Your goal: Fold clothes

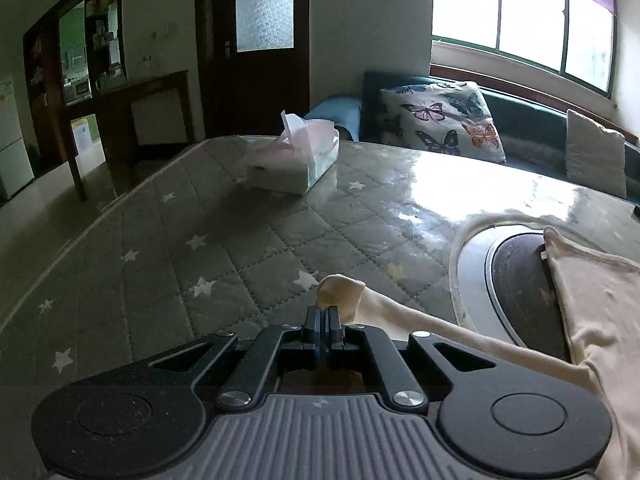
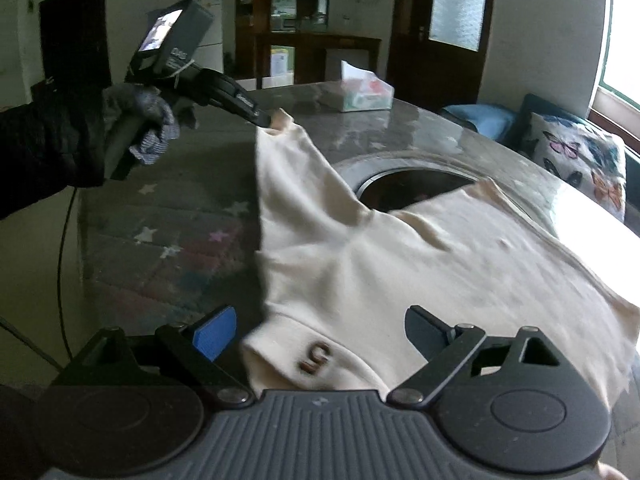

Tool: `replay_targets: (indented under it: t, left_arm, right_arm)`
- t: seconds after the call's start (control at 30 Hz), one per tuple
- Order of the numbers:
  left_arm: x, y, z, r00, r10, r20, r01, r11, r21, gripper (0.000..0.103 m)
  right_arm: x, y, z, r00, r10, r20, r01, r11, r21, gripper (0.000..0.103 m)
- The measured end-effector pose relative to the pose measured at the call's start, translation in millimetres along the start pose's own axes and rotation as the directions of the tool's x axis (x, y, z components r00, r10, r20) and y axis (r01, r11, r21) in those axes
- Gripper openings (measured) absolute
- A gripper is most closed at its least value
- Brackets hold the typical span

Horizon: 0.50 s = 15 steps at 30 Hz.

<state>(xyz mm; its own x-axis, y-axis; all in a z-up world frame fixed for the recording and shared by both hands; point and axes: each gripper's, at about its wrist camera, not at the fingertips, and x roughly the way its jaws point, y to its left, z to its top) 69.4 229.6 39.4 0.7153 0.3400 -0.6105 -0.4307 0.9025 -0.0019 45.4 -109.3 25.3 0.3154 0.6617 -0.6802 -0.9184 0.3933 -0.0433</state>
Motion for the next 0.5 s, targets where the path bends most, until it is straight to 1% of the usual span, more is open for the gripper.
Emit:
replay_targets:
  t: [0.07,0.1,0.13,0.17,0.23,0.27,0.33,0.37,0.4,0.43,0.5]
  left_arm:
    - [0,1,0,1.000,-0.004,0.002,0.004,1.000,-0.003,0.003]
    - [-2,1,0,1.000,-0.007,0.005,0.007,1.000,-0.004,0.002]
    - [-4,1,0,1.000,-0.009,0.010,0.009,1.000,-0.004,0.003]
    - [-6,0,1,1.000,-0.012,0.016,0.012,1.000,-0.003,0.003]
    - [-10,-1,3,0.999,-0.019,0.027,0.019,1.000,-0.001,0.003]
    - [-11,-2,5,0.999,-0.022,0.033,0.022,1.000,0.001,0.003]
    - [-17,-2,9,0.998,-0.031,0.049,0.031,1.000,-0.004,0.003]
    - [-20,-2,11,0.998,-0.034,0.058,0.035,0.999,-0.008,0.002]
    - [-22,-3,14,0.997,-0.038,0.068,0.039,0.999,-0.011,0.002]
    - [-26,-3,16,0.996,-0.043,0.083,0.045,0.999,-0.014,0.002]
    - [-32,-4,18,0.993,-0.050,0.106,0.052,0.999,-0.013,0.002]
  right_arm:
    - [7,5,4,1.000,0.012,-0.005,-0.012,1.000,-0.016,0.086]
    - [10,7,6,1.000,0.013,-0.009,-0.013,1.000,-0.021,0.083]
    - [14,9,8,1.000,0.014,-0.012,-0.015,1.000,-0.026,0.077]
    - [17,11,9,1.000,0.015,-0.016,-0.016,0.999,-0.032,0.074]
    - [23,15,11,0.999,0.019,-0.026,-0.020,0.999,-0.044,0.062]
    - [26,16,12,0.999,0.021,-0.031,-0.022,0.999,-0.050,0.058]
    - [32,20,13,0.999,0.022,-0.044,-0.024,0.998,-0.064,0.041]
    - [35,22,12,0.999,0.018,-0.050,-0.021,0.997,-0.071,0.036]
    - [35,23,12,0.999,0.018,-0.049,-0.021,0.997,-0.072,0.028]
    - [34,24,12,0.999,0.022,-0.047,-0.026,0.997,-0.072,0.011]
    - [30,24,11,0.999,0.027,-0.037,-0.030,0.997,-0.067,0.007]
